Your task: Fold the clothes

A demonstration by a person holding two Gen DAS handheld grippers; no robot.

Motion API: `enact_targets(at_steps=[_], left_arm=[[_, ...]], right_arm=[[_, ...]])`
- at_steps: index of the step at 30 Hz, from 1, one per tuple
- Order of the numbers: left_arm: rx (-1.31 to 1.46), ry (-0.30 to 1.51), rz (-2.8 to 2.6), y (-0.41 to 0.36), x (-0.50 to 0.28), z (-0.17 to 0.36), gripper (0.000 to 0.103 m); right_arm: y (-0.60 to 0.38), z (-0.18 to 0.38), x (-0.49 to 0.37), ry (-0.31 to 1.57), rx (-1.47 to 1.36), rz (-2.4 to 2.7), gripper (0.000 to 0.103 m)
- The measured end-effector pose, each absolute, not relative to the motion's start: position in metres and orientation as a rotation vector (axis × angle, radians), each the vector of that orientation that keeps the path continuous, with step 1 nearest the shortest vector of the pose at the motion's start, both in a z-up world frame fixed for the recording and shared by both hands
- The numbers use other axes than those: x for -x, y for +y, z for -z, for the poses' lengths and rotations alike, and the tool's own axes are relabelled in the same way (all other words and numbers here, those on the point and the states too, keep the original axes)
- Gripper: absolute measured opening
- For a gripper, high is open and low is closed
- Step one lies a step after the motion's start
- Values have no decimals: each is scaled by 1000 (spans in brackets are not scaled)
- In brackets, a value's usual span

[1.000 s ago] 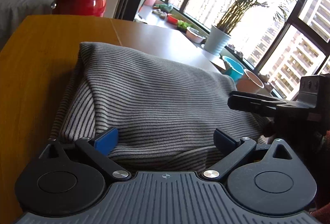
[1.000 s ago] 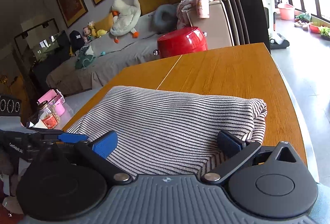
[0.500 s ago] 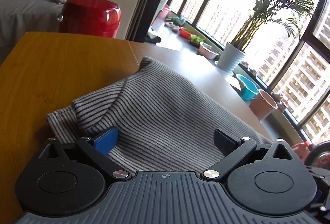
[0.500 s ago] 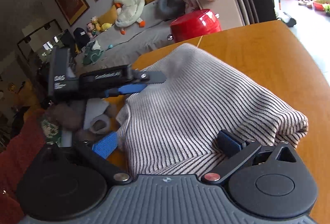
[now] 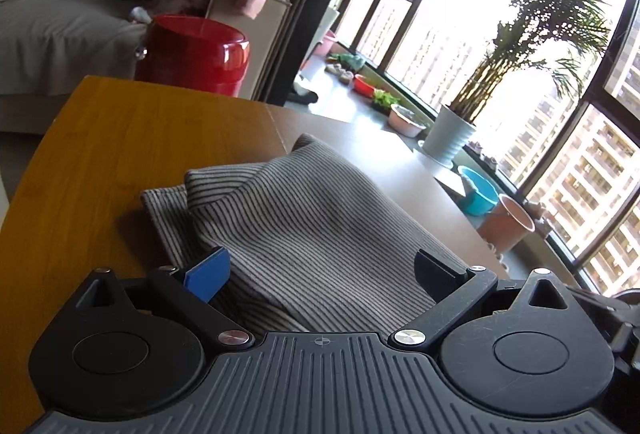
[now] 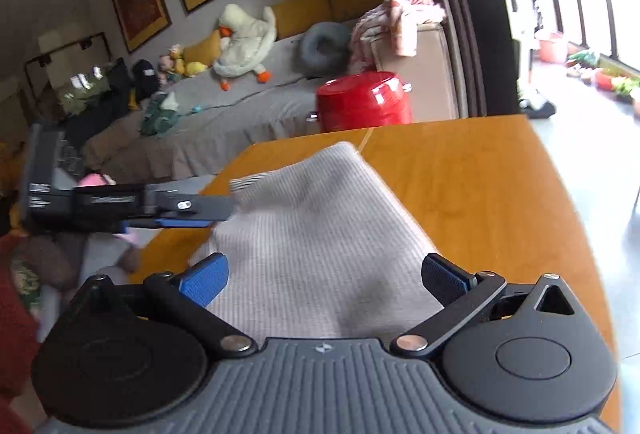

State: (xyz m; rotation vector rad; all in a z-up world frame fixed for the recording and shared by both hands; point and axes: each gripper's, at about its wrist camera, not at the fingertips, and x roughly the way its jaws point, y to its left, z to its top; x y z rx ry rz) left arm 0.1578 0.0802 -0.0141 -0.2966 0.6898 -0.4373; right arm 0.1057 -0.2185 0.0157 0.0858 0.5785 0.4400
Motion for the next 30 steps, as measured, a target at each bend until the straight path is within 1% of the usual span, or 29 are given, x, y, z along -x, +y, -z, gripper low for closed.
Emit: enact_targets(at_steps=[1,2,3,5,6,10,16,18,22,25,30], left_arm=[[297,700,455,77,-153,14,99],[293,712,468,74,-148,15,94],[287,725,476,70,-143,17,81],[272,745,494,64,-137,20,68],[264,754,503,61,-135,22,66],[212,763,504,52,-135,32,65],[211,746,482,51,-152,38,65],[204,738,472,50,-157,38,65],[214,732,468,52,-164,40,66],[223,729,473,54,-164,40,66],[209,714,476,53,-159,42,68]], right_arm=[[-217,-13,-107,579,-21,-387,96],[-218,-8,-108,592,15,-361,88],[-218,-3,-108,612,33,-349,85],[-220,9,-110,650,53,-338,82],[-221,12,-108,652,47,-340,82],[-224,15,-105,649,20,-347,82],[-217,19,-92,668,-41,-407,86],[-215,20,-88,673,-66,-428,90],[-212,23,-87,679,-86,-439,95],[-217,26,-94,705,-131,-432,103],[-217,27,-95,705,-125,-432,103]])
